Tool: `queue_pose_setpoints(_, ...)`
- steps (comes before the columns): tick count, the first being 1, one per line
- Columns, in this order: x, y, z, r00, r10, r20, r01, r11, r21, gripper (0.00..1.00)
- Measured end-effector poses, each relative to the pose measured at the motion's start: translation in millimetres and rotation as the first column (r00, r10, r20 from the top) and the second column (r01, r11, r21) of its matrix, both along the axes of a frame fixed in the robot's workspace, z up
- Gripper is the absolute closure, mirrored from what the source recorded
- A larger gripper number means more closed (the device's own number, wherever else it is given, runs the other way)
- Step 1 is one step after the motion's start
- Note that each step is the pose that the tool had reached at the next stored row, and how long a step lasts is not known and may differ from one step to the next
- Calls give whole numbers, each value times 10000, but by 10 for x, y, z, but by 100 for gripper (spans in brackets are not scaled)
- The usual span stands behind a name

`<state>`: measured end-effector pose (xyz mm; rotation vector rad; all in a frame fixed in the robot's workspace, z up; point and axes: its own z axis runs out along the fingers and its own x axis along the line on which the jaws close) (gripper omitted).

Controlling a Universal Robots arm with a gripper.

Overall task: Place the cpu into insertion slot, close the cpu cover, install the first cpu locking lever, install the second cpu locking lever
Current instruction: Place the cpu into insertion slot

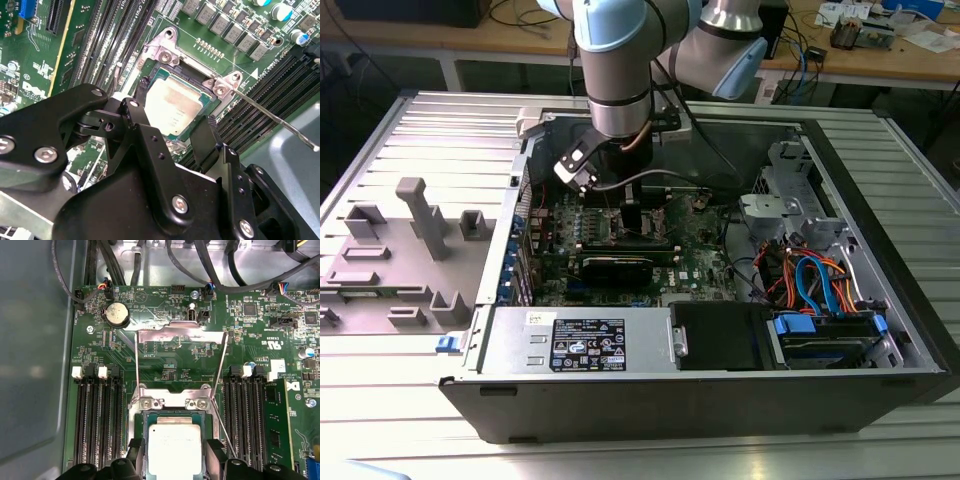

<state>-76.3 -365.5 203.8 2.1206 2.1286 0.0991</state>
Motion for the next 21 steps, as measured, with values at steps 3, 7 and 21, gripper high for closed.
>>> queue_pose_setpoints(3,7,0,40,10000,1,-55,-1,10000,1,38)
queue_pose_setpoints(7,8,0,43,10000,0,-66,0,10000,2,38)
queue_pose_setpoints(21,86,-1,42,9991,-18,-434,18,10000,0,38)
